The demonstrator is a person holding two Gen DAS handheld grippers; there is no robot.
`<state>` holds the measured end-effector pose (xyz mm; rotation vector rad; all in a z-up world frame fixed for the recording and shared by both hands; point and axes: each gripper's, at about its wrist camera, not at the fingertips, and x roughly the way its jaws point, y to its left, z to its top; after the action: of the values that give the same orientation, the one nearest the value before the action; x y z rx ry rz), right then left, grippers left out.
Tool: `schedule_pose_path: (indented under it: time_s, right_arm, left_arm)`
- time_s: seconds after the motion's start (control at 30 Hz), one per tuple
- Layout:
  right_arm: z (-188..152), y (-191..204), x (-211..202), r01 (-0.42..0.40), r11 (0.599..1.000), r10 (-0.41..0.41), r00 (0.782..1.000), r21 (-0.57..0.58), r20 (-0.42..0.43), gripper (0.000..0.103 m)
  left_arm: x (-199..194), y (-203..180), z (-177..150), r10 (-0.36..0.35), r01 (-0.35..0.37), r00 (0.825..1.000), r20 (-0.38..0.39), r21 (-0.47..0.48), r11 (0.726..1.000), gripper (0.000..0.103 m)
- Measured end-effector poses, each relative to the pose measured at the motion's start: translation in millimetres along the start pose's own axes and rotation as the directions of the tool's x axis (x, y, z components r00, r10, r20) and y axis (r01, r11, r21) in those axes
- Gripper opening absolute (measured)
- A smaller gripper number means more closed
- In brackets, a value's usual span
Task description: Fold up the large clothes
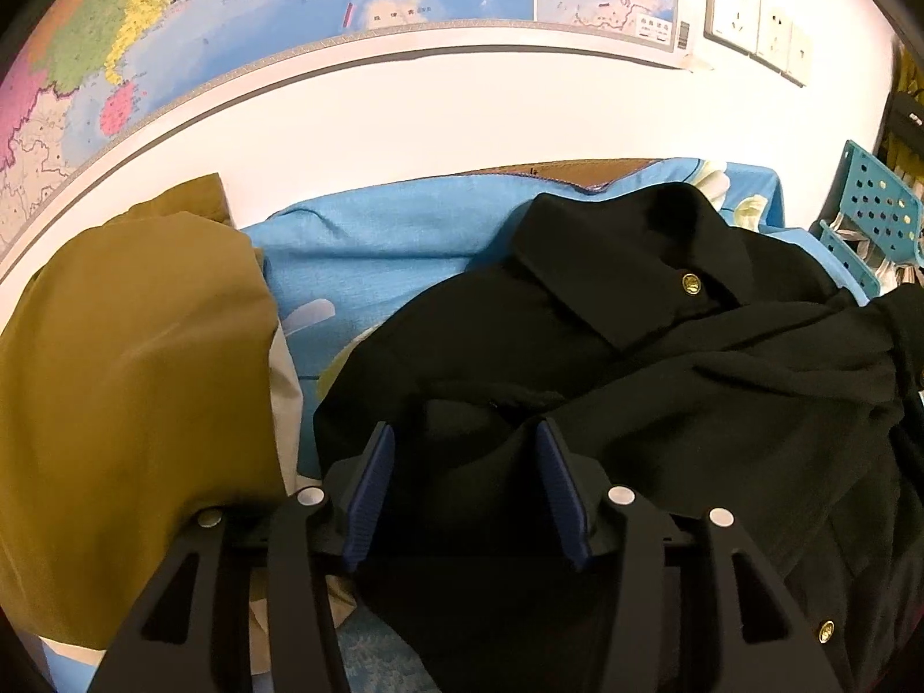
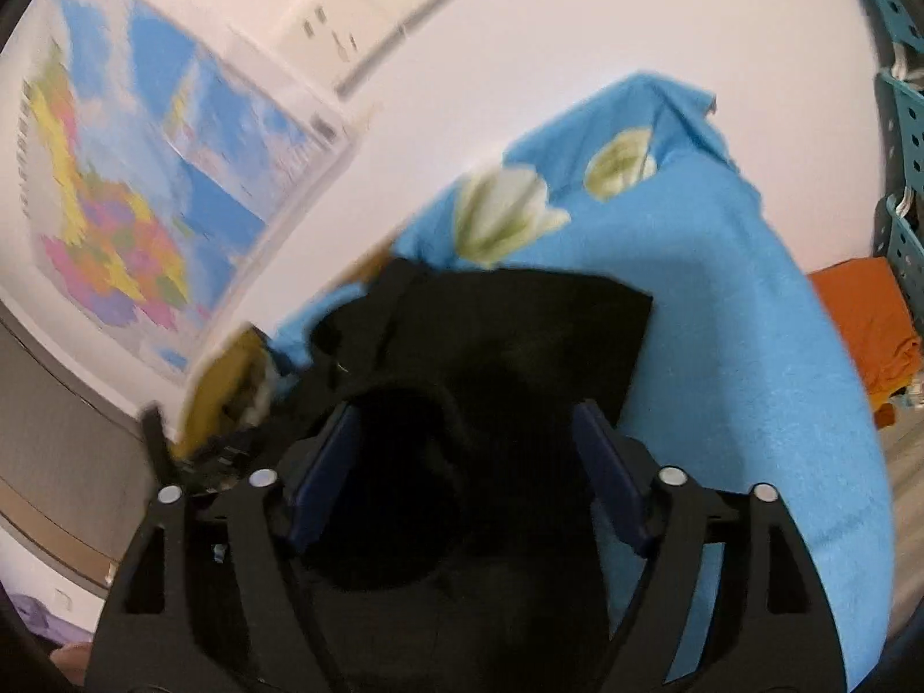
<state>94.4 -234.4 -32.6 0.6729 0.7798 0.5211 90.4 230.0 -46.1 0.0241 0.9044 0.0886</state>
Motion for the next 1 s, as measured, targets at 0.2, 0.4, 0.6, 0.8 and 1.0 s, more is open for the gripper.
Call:
schedule_pose_path:
  time_s: [0.2, 0.4, 0.6, 0.8, 1.0]
  right_arm:
    - [-18, 49, 21, 0.028, 0.968, -0.053, 0.994, -0.249, -0.095, 0.085]
    - [-9, 68, 44, 0.103, 0.927, -0.149, 0.983, -0.360, -0.104, 0.013]
    - [32, 29, 69, 0.187, 0.965, -0.210, 0.971, -0.184, -0.115, 0.021]
    - [27, 17, 61, 0.245, 0.958, -0.260, 0.961, -0.149, -0.090, 0.059]
    - [15, 53, 3, 0.219, 0.944, -0.207, 0.975, -0.245, 0.075, 0.062]
  left_arm:
    - [4, -5, 2, 0.016, -0.016, 1.000, -0.001, 0.012, 1.000, 0.054]
    - [5, -5, 2, 0.027, -0.027, 1.000, 0.003, 0.006, 1.000, 0.053]
    - [5, -7, 3, 0.030, -0.031, 0.999, 0.016, 0.003, 1.000, 0.055]
    - [2, -6, -1, 0.048, -0.048, 0.998, 0.029, 0.003, 0.999, 0.057]
    - [-19, -18, -6, 0.068, -0.073, 0.993, 0.101, 0.045, 0.996, 0.061]
